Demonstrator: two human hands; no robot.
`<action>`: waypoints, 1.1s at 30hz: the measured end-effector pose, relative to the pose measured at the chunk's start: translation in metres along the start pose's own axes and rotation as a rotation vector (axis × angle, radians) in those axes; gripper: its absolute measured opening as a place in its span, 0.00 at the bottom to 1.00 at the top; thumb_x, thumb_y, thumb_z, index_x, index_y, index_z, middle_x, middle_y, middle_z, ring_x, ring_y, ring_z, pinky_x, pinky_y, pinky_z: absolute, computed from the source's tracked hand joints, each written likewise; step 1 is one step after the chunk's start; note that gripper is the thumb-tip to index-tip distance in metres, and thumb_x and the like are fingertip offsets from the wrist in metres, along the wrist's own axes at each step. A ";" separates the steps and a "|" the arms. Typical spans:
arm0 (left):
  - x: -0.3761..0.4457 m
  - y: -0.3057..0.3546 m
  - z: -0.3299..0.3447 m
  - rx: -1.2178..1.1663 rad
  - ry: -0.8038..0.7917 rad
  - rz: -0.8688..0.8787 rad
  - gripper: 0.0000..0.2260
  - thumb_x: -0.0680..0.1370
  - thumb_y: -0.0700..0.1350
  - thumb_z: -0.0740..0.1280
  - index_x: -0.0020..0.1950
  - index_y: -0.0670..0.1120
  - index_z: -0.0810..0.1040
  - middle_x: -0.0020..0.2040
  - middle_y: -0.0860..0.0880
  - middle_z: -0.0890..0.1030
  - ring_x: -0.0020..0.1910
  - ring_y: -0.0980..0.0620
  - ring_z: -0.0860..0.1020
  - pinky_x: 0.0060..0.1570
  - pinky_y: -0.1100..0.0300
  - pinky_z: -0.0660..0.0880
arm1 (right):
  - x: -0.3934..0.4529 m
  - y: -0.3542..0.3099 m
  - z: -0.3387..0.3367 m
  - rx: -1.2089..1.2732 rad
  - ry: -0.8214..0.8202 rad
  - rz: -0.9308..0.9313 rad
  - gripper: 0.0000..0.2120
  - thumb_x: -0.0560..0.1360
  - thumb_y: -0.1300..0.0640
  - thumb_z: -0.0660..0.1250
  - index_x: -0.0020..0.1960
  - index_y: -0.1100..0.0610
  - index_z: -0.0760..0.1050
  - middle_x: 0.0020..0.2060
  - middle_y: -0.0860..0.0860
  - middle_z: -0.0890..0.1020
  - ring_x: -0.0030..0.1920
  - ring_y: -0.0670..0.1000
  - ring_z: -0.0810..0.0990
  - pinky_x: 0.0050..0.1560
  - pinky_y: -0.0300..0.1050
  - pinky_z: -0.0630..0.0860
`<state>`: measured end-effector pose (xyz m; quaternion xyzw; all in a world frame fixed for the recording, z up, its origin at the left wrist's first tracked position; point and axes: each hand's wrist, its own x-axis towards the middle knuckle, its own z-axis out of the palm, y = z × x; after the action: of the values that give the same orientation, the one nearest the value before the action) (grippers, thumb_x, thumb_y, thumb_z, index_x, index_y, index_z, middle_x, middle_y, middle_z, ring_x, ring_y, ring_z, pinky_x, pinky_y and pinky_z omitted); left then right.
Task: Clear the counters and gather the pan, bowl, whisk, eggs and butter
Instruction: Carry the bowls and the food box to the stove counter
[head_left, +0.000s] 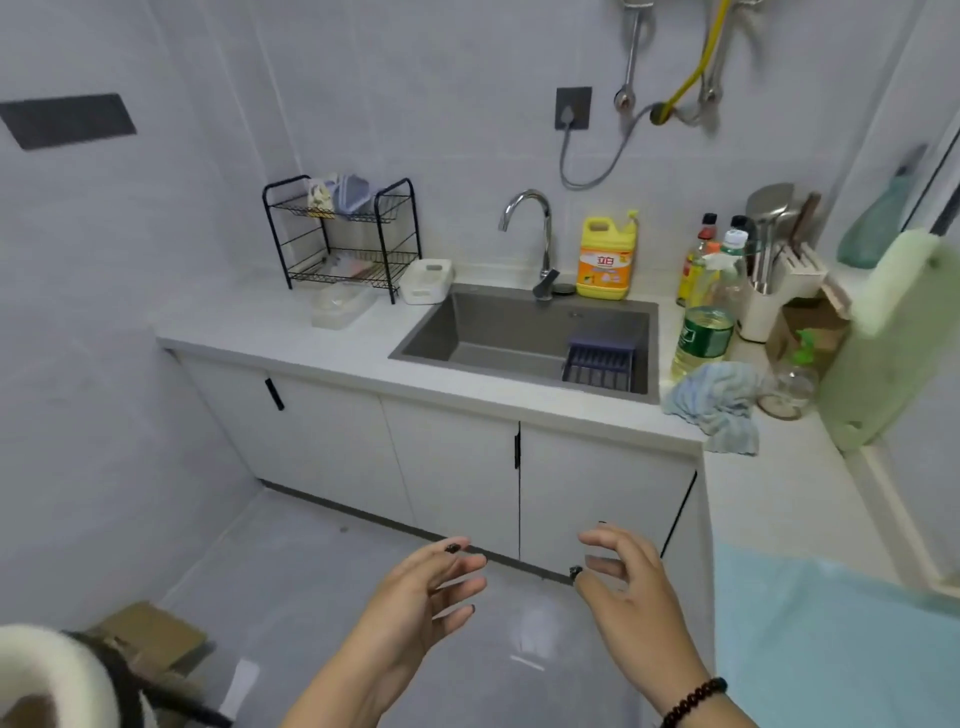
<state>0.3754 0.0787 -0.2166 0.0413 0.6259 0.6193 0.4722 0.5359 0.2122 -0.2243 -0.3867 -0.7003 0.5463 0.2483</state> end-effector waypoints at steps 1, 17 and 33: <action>0.010 0.007 -0.004 -0.023 0.030 0.003 0.10 0.81 0.43 0.61 0.59 0.45 0.79 0.51 0.46 0.85 0.49 0.49 0.83 0.46 0.56 0.76 | 0.016 -0.003 0.010 -0.001 -0.034 -0.002 0.13 0.75 0.63 0.66 0.52 0.45 0.73 0.57 0.42 0.69 0.56 0.42 0.75 0.46 0.26 0.68; 0.172 0.120 -0.158 -0.328 0.214 0.008 0.10 0.81 0.43 0.62 0.58 0.44 0.79 0.53 0.44 0.85 0.50 0.47 0.82 0.46 0.55 0.75 | 0.224 -0.068 0.206 -0.087 -0.334 -0.061 0.12 0.76 0.61 0.66 0.53 0.45 0.74 0.58 0.39 0.68 0.54 0.40 0.75 0.43 0.24 0.71; 0.337 0.284 -0.282 -0.344 0.159 0.051 0.12 0.81 0.43 0.61 0.62 0.43 0.78 0.53 0.44 0.85 0.51 0.47 0.83 0.45 0.57 0.77 | 0.423 -0.147 0.383 -0.093 -0.377 -0.026 0.11 0.75 0.60 0.67 0.53 0.46 0.75 0.57 0.41 0.72 0.49 0.39 0.78 0.43 0.30 0.69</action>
<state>-0.1424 0.1503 -0.2275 -0.0736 0.5449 0.7303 0.4055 -0.0433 0.3213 -0.2225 -0.2795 -0.7638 0.5729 0.1019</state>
